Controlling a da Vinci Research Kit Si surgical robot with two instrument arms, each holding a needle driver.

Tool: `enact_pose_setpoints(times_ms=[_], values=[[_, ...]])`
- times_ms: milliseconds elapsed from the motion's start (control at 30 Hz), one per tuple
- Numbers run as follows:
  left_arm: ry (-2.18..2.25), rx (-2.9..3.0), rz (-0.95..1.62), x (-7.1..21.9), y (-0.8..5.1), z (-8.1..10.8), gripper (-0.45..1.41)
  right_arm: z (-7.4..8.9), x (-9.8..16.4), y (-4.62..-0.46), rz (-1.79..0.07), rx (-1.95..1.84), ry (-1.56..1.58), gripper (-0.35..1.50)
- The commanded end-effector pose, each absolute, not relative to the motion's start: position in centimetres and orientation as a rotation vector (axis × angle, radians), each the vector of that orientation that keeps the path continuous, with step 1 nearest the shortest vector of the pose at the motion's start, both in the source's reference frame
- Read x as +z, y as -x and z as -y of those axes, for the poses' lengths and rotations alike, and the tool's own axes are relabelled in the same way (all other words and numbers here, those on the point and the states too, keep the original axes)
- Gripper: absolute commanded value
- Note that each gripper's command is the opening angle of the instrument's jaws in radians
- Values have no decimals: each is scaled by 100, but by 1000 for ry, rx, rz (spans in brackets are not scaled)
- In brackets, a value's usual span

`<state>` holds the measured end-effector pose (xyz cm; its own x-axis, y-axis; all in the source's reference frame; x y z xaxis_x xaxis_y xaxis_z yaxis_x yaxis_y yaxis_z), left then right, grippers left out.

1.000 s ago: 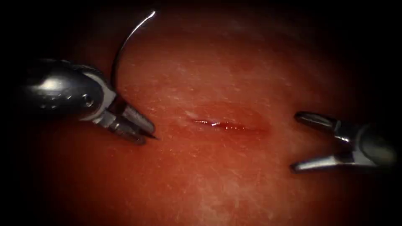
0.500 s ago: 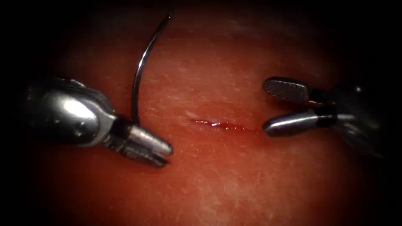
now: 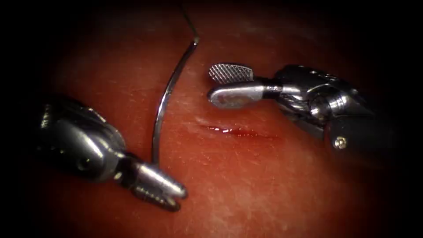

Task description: Wound Closure

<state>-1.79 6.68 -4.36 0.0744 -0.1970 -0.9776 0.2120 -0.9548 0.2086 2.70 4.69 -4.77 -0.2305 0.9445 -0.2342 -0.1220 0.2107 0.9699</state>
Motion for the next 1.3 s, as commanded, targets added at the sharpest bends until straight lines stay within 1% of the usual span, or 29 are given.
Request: enact_pose_setpoints(times_ms=[33, 200, 367, 467, 700, 1000, 1300], values=[[-2077, -1935, -17, -430, 185, -667, -35, -466, -471, -287, -1420, 1251, -863, 89], [-2109, -1900, -14, -430, 188, -666, -35, -458, -479, -303, -1480, 1267, -916, 88], [-2117, -1891, -14, -430, 189, -666, -35, -451, -480, -316, -1491, 1279, -909, 88], [-2125, -1886, -13, -432, 187, -667, -35, -450, -480, -317, -1513, 1291, -905, 88], [-2156, -1869, -4, -438, 187, -667, -35, -449, -479, -318, -1548, 1321, -873, 78], [-2171, -1860, -4, -445, 191, -666, -35, -445, -476, -323, -1570, 1334, -890, 76], [-2181, -1849, 5, -447, 189, -668, -35, -440, -477, -325, -1595, 1353, -925, 67]])
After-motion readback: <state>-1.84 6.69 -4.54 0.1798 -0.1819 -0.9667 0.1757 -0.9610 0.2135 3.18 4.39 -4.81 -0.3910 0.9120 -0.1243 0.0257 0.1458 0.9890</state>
